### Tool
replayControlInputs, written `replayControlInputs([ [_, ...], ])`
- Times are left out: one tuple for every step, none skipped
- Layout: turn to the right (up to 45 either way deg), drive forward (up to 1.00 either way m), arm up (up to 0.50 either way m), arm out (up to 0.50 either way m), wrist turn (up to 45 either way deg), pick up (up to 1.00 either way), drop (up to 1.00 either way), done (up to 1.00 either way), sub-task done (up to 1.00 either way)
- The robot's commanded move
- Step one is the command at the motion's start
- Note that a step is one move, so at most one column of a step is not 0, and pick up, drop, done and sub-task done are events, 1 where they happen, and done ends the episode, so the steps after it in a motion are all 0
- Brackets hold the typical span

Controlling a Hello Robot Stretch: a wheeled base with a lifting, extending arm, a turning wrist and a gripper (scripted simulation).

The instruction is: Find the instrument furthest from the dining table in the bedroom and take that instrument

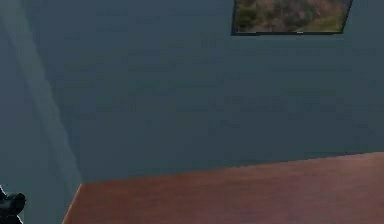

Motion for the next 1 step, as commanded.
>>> replayControlInputs([
  [45.0, 0.0, 0.0, 0.0, 0.0, 0.0, 0.0, 0.0, 0.0],
])
